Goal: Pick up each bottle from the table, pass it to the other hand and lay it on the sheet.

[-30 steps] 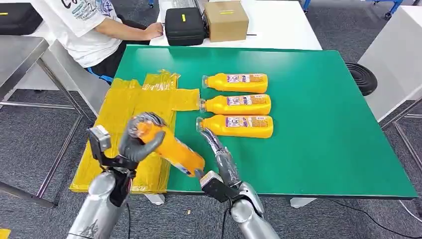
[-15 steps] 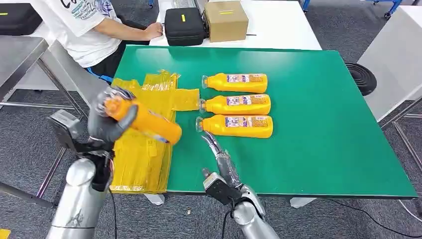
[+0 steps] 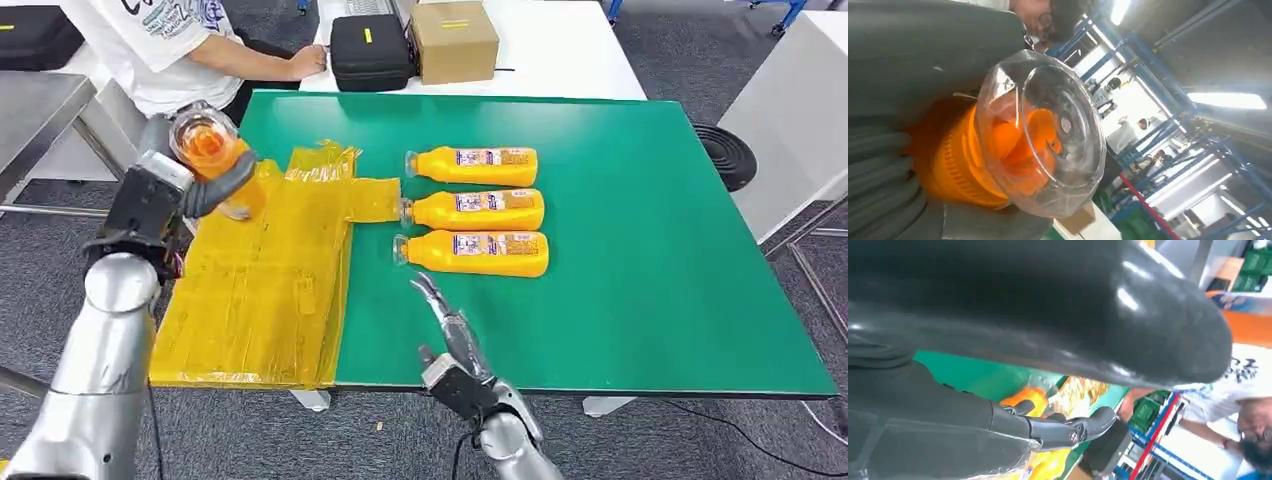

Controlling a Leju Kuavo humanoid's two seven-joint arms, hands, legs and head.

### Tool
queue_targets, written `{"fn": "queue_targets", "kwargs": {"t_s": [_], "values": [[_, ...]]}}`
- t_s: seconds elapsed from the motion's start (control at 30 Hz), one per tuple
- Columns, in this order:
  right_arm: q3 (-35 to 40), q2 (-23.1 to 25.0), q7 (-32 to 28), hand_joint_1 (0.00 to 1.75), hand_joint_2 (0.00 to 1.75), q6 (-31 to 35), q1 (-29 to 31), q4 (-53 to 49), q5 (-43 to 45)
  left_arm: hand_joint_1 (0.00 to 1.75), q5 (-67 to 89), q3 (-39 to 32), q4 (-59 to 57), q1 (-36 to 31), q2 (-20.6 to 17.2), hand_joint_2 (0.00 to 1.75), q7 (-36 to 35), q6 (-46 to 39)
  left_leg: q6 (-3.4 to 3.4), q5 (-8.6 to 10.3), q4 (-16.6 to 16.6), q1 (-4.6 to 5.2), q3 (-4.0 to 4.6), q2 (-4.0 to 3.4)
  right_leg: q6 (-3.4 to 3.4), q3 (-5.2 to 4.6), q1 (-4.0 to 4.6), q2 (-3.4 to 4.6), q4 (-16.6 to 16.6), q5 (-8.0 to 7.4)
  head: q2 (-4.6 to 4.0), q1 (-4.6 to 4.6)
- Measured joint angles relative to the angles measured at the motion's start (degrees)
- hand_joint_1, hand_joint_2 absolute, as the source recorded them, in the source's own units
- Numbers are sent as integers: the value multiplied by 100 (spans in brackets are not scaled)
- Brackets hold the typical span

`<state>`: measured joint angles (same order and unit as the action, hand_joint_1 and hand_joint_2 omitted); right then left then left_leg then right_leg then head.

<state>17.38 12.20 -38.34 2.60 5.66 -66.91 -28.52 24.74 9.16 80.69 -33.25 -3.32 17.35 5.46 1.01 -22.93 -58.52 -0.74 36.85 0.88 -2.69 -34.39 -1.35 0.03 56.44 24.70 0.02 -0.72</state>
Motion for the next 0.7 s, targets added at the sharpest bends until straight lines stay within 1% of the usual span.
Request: {"fn": "queue_targets", "kwargs": {"t_s": [0.3, 0.37, 0.43, 0.47, 0.53, 0.7], "values": [[-118, -37, -7, 0, 0, -52, -102, -271, 22, 175, 268, 107, -186, -194, -164, 175, -48, 6, 0, 0, 0, 0, 5, 0, 0, -6, 0, 0, 0, 1, 0, 0], [-160, -44, -59, 0, 0, -63, -143, -350, 156, 175, 466, 179, -232, -273, -216, 175, -114, 134, 0, 0, 0, 0, 5, 0, 0, -8, 0, -1, -1, 1, 0, 0], [-308, -50, -114, 0, 0, -139, -189, -550, 473, 175, 797, 369, -404, -419, -347, 175, -188, 471, 0, 0, 0, 0, 5, 1, 0, -7, 0, -1, -1, 0, 0, -2], [-401, -52, -133, 0, 175, -203, -209, -670, 696, 175, 941, 476, -511, -497, -423, 175, -190, 648, 0, 0, 0, 0, 5, 1, 0, -7, 0, -1, -1, -1, 0, 0], [-637, -52, -155, 0, 175, -304, -242, -935, 1085, 175, 1175, 733, -766, -644, -542, 175, -188, 896, 0, 1, 0, 1, 5, -1, 10, -7, 0, 0, -1, -8, 0, 0], [-1198, -48, -162, 0, 175, -531, -344, -1611, 1543, 175, 1847, 1494, -1382, -814, -861, 175, -175, 1069, 0, 1, -1, 2, 5, -2, 10, -7, 0, 1, 0, -9, 0, 0]]}}
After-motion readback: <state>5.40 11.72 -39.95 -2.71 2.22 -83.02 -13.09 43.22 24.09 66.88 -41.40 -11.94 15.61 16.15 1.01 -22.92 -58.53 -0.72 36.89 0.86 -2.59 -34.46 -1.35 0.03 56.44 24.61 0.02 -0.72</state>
